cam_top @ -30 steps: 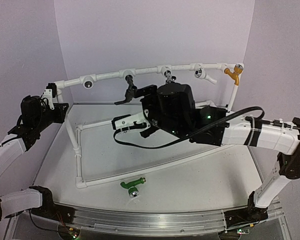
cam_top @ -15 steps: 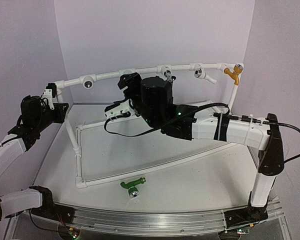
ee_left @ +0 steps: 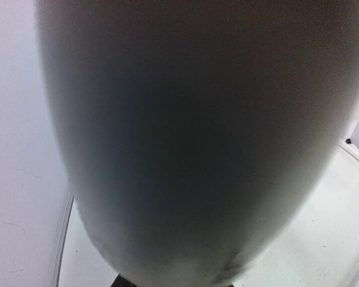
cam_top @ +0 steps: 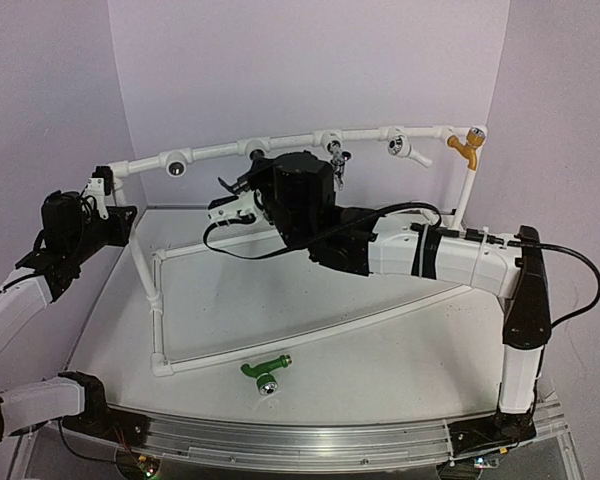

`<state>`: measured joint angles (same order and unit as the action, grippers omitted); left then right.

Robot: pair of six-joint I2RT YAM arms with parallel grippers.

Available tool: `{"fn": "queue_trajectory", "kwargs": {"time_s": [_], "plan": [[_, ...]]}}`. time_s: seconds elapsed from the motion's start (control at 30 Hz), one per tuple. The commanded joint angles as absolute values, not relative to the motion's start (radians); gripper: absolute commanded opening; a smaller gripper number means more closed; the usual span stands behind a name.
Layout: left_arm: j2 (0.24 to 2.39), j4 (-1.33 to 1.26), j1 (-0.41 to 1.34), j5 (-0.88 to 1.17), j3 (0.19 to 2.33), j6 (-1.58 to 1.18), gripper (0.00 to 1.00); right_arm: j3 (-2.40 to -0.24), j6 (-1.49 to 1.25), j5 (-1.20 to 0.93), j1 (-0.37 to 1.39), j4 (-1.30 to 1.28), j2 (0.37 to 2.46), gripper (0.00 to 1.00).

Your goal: Install the water faucets

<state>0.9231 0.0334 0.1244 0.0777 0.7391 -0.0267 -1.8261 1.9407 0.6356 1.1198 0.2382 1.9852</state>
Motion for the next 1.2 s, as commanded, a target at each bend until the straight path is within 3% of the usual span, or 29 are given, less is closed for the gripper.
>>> {"fn": "queue_trajectory", "kwargs": {"time_s": [0.0, 0.3, 0.53, 0.7, 0.83, 1.07, 1.17], "plan": [[0.934, 0.081, 0.13, 0.132, 0.761, -0.099, 0.0, -1.885, 1.585, 0.661, 1.111, 0.267, 2.036, 0.14], [0.938, 0.081, 0.13, 0.129, 0.758, -0.098, 0.0, -1.902, 0.479, 0.664, 1.078, 0.275, 2.025, 0.0], [0.942, 0.081, 0.13, 0.127, 0.759, -0.098, 0.0, -1.672, -0.455, 0.414, 0.997, 0.321, 1.856, 0.0], [0.941, 0.081, 0.13, 0.124, 0.758, -0.098, 0.0, -1.597, -0.553, 0.329, 0.991, 0.427, 1.813, 0.0], [0.94, 0.081, 0.13, 0.129, 0.759, -0.098, 0.0, -1.571, -0.43, 0.26, 0.992, 0.433, 1.798, 0.03], [0.942, 0.082, 0.13, 0.119, 0.759, -0.1, 0.0, -1.485, -0.116, 0.025, 1.007, 0.222, 1.715, 0.52], [0.953, 0.083, 0.13, 0.121, 0.762, -0.102, 0.0, -1.431, 0.077, -0.07, 1.053, 0.108, 1.66, 0.81]]}}
